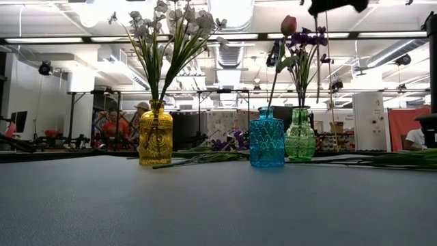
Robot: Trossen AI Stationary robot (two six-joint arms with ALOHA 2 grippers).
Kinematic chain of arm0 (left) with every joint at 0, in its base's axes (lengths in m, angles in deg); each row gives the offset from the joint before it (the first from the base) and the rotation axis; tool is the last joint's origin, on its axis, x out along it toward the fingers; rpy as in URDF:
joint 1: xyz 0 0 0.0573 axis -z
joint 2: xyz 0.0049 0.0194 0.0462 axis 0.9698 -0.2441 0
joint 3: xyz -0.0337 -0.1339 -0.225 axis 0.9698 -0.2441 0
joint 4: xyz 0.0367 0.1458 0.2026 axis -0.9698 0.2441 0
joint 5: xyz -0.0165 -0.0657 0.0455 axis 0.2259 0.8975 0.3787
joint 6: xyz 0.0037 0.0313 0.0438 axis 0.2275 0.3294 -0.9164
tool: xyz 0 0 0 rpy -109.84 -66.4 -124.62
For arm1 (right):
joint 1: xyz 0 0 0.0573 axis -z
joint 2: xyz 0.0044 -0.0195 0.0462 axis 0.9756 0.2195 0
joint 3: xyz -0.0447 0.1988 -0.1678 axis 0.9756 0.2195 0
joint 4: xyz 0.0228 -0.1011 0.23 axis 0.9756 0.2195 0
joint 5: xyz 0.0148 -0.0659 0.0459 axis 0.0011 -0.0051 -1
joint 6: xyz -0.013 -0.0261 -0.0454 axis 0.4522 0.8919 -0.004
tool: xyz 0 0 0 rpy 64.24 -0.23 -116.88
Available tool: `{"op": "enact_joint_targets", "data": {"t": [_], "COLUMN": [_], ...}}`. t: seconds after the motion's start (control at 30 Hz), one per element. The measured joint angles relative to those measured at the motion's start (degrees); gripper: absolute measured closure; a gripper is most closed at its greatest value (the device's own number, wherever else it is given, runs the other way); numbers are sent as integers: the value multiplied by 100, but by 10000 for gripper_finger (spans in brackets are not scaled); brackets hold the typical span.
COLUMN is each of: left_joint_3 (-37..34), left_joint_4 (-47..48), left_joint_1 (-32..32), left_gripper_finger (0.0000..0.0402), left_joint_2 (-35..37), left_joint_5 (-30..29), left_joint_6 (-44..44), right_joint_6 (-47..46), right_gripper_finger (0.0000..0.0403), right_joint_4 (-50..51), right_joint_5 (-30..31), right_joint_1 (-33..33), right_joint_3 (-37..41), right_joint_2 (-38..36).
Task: Sort flowers into vase by color
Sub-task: Put the bottom pink tulip into the blue flower vase
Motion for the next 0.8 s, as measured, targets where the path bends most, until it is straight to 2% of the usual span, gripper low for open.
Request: {"op": "enact_joint_targets", "data": {"t": [0.1,0.17,0.23,0.37,0.47,0.8], "left_joint_3": [-574,-899,-1110,-1320,-1389,-1393], "left_joint_4": [-1371,-1977,-2300,-2382,-2347,-1806], "left_joint_1": [-7,-9,-4,-17,-11,-11], "left_gripper_finger": [305,306,306,306,306,306], "left_joint_2": [328,576,826,1284,1468,1559], "left_joint_5": [701,1121,1198,1015,630,-390], "left_joint_6": [-748,-1108,-1205,-954,-802,-316], "right_joint_6": [547,939,1251,1550,1707,1901], "right_gripper_finger": [390,390,390,390,390,390], "right_joint_4": [-1219,-1863,-2135,-2530,-2757,-2957], "right_joint_5": [-509,-541,-508,-496,-500,-495], "right_joint_1": [-1,-1,6,58,130,392], "right_joint_3": [309,460,505,505,508,509], "right_joint_2": [-12,42,115,284,450,995]}}
